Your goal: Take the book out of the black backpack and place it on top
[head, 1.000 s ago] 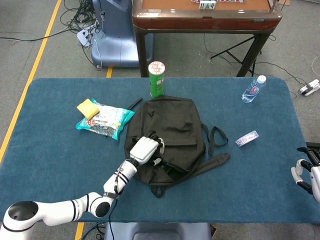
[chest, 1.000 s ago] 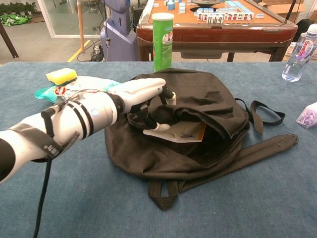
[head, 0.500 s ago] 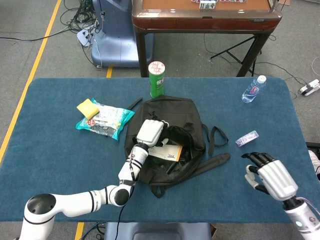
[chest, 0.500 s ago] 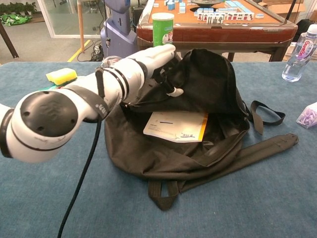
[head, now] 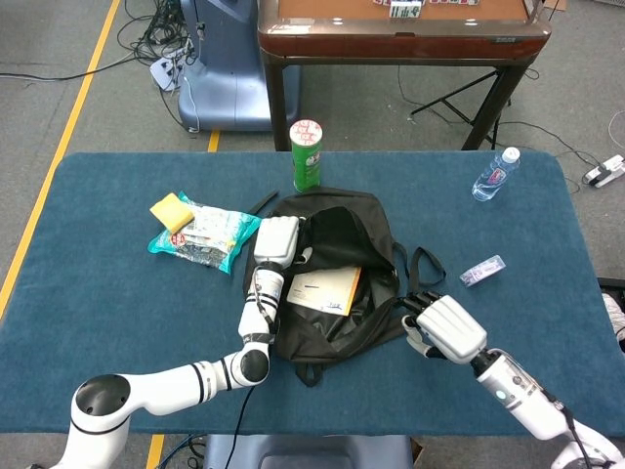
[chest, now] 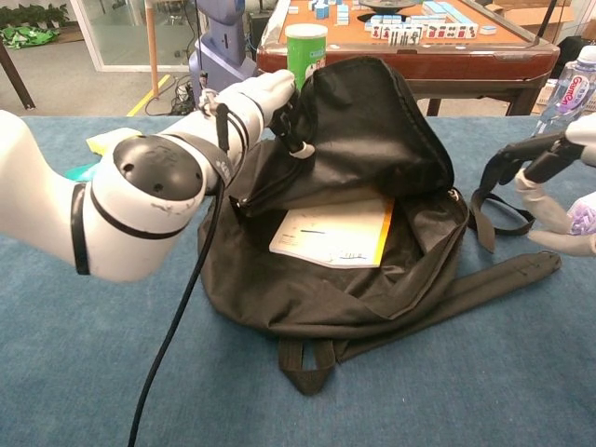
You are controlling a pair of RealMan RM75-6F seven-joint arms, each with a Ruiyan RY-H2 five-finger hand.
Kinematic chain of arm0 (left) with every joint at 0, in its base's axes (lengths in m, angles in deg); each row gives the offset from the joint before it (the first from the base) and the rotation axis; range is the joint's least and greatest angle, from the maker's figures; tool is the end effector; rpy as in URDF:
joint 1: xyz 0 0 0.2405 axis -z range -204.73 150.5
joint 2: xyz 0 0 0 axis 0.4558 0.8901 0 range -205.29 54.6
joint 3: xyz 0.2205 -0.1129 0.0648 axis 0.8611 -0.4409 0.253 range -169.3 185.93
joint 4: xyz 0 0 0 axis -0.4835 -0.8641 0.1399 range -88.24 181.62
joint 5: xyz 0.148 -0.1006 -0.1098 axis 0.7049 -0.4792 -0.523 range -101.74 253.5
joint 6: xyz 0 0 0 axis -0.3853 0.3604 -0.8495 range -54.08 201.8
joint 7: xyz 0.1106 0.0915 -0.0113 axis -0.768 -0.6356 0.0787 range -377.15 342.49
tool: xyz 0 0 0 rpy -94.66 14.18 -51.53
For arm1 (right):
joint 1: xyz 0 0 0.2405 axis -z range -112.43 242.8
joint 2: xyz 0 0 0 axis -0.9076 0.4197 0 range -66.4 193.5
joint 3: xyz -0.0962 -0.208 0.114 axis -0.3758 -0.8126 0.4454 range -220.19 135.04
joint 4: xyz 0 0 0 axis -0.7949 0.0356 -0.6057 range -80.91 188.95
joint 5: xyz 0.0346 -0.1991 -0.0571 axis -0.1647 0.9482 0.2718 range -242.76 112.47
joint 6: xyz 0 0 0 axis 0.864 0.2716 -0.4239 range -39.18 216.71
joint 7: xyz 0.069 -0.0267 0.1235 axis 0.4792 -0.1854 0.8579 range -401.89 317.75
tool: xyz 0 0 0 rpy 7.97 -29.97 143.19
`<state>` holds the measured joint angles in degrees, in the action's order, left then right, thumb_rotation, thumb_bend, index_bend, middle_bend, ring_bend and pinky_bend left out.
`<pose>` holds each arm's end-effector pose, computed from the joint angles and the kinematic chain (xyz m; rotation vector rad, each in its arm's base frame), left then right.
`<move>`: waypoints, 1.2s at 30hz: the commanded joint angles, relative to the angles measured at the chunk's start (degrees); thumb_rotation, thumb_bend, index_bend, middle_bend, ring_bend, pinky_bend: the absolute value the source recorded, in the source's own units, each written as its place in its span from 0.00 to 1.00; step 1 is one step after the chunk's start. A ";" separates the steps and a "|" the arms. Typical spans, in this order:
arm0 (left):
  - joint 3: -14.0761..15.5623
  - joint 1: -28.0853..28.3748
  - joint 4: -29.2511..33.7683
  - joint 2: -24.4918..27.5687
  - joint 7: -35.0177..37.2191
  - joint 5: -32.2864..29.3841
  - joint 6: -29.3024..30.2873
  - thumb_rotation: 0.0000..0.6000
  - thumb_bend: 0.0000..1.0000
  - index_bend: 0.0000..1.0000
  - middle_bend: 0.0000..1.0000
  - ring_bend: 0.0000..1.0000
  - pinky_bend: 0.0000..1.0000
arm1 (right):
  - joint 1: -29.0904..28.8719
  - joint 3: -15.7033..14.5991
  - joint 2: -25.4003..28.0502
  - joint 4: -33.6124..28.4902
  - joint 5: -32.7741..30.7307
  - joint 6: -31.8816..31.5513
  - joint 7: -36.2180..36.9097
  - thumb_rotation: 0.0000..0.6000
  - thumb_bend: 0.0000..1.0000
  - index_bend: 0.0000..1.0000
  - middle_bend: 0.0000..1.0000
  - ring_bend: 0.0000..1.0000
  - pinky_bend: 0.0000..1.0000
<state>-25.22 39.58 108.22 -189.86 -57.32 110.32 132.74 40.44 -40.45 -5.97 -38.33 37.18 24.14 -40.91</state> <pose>0.0037 0.4196 -0.0769 -1.5524 -1.0844 -0.9930 -0.2117 -0.2484 0.0678 2.0547 -0.7939 1.0537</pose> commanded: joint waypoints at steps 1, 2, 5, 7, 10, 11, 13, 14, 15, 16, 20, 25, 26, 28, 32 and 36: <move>0.20 -0.12 0.77 0.43 -0.44 -0.82 0.57 1.00 0.33 0.72 0.54 0.41 0.20 | -2.32 1.89 -4.69 3.68 -2.96 1.95 -0.74 1.00 0.33 0.34 0.30 0.25 0.34; 0.26 -0.10 1.02 0.53 -0.46 -0.98 0.65 1.00 0.33 0.72 0.54 0.41 0.20 | -2.71 2.25 -5.81 4.56 -3.44 2.06 -0.93 1.00 0.33 0.34 0.30 0.25 0.34; 0.32 0.01 2.12 0.95 -0.52 -1.52 0.90 1.00 0.33 0.71 0.54 0.41 0.20 | -3.87 2.98 -9.31 7.20 -4.99 2.66 -1.51 1.00 0.33 0.34 0.30 0.25 0.34; 0.48 -0.04 3.19 1.38 -0.63 -1.94 1.04 1.00 0.33 0.71 0.54 0.41 0.20 | -4.57 3.28 -11.48 8.83 -6.42 3.53 -2.08 1.00 0.33 0.34 0.30 0.25 0.34; 1.00 -0.16 4.48 1.88 -1.00 -2.41 1.49 1.00 0.33 0.71 0.54 0.41 0.20 | -5.22 3.83 -14.97 11.91 -7.74 3.35 -3.66 1.00 0.30 0.34 0.30 0.25 0.34; 1.13 -0.18 4.79 1.97 -1.10 -2.56 1.67 1.00 0.33 0.71 0.54 0.41 0.20 | -5.41 3.98 -16.07 12.92 -8.00 3.14 -4.08 1.00 0.30 0.34 0.30 0.25 0.34; 1.30 -0.21 5.44 2.14 -1.18 -2.94 2.11 1.00 0.33 0.71 0.54 0.41 0.20 | -5.92 4.13 -18.44 15.20 -8.62 3.03 -4.35 1.00 0.28 0.34 0.30 0.25 0.34; 1.35 -0.21 5.67 2.19 -1.20 -3.11 2.27 1.00 0.33 0.71 0.54 0.41 0.20 | -6.15 4.12 -19.36 16.15 -8.94 3.18 -4.24 1.00 0.28 0.34 0.30 0.25 0.34; 1.40 -0.19 5.97 2.27 -1.26 -3.38 2.43 1.00 0.33 0.71 0.54 0.41 0.20 | -6.49 4.05 -20.51 17.41 -9.32 3.48 -3.95 1.00 0.27 0.34 0.30 0.25 0.34; 1.42 -0.16 6.18 2.35 -1.34 -3.60 2.53 1.00 0.33 0.71 0.54 0.41 0.20 | -6.70 3.96 -21.32 18.34 -9.56 3.66 -3.75 1.00 0.27 0.34 0.30 0.25 0.34; 1.36 -0.02 7.10 2.73 -1.50 -4.48 3.00 1.00 0.33 0.71 0.54 0.41 0.20 | -7.36 3.27 -24.33 22.03 -10.24 4.18 -3.36 1.00 0.25 0.34 0.30 0.25 0.34; 1.77 -0.07 8.04 2.90 -1.28 -5.15 3.46 1.00 0.33 0.71 0.54 0.41 0.20 | -7.56 1.69 -26.12 24.89 -10.44 4.58 -3.80 1.00 0.25 0.34 0.30 0.25 0.34; 1.90 -0.11 8.17 2.95 -1.21 -5.16 3.49 1.00 0.33 0.71 0.54 0.41 0.20 | -7.49 1.29 -26.13 25.06 -10.39 4.63 -3.81 1.00 0.25 0.34 0.30 0.25 0.34; 2.20 -0.21 8.40 3.11 -1.02 -5.14 3.58 1.00 0.33 0.70 0.54 0.41 0.20 | -7.22 0.21 -25.68 24.98 -10.24 4.76 -3.77 1.00 0.25 0.34 0.30 0.25 0.34; 2.51 -0.44 8.70 3.40 -0.51 -5.24 3.67 1.00 0.33 0.70 0.54 0.41 0.20 | -6.74 -1.04 -24.13 23.65 -9.90 4.21 -4.29 1.00 0.25 0.34 0.30 0.25 0.34; 2.68 -0.57 8.86 3.72 -0.16 -5.48 3.74 1.00 0.33 0.70 0.54 0.41 0.20 | -7.01 -0.41 -23.84 22.15 -9.57 2.35 -2.28 1.00 0.25 0.34 0.30 0.25 0.34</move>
<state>-22.56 39.02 117.07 -186.15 -57.49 104.85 136.48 33.57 -41.14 -29.91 -15.61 27.46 27.03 -44.02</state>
